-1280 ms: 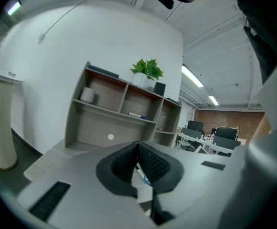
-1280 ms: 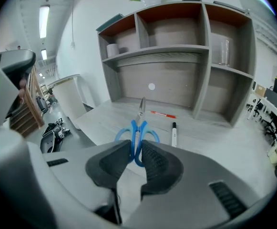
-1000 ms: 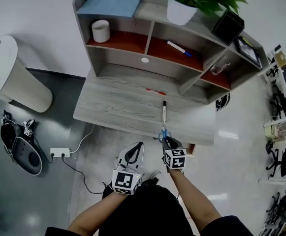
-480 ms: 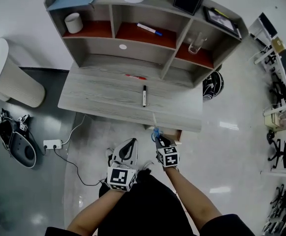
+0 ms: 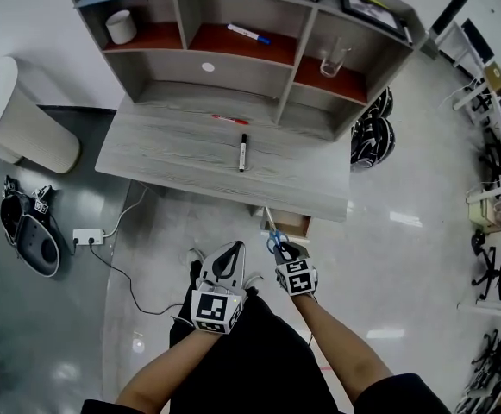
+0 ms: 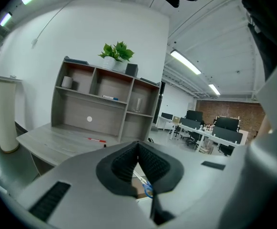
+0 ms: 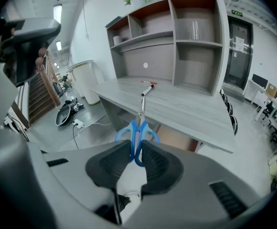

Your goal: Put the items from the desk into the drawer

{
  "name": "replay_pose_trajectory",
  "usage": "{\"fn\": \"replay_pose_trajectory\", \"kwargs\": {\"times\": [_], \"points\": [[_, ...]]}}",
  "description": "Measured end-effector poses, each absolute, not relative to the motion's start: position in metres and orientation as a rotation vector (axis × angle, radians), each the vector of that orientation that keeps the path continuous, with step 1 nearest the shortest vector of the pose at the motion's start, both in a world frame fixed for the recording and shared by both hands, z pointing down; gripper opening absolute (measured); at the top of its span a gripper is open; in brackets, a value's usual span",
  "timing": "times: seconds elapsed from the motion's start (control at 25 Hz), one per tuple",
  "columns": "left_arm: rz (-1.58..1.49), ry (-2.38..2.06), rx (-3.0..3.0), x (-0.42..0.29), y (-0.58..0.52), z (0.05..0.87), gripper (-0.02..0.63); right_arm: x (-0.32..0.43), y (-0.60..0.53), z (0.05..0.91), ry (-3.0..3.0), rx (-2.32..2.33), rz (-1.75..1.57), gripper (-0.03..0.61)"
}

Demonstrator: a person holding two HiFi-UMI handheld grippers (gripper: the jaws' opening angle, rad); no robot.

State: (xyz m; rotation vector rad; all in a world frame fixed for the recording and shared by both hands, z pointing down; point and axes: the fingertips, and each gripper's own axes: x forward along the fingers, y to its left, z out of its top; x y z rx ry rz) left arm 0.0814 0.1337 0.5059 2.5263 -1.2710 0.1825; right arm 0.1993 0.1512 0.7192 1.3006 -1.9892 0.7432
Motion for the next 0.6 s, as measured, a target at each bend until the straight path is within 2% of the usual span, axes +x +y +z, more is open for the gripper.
{"fn": "replay_pose_trajectory", "kwargs": {"times": [0.6], "points": [[0.223,-1.279,2.468,0.110,0.136,0.534,0.005,0.234,0.162,0.786,-1.915,1.149,0.736,0.086]]}}
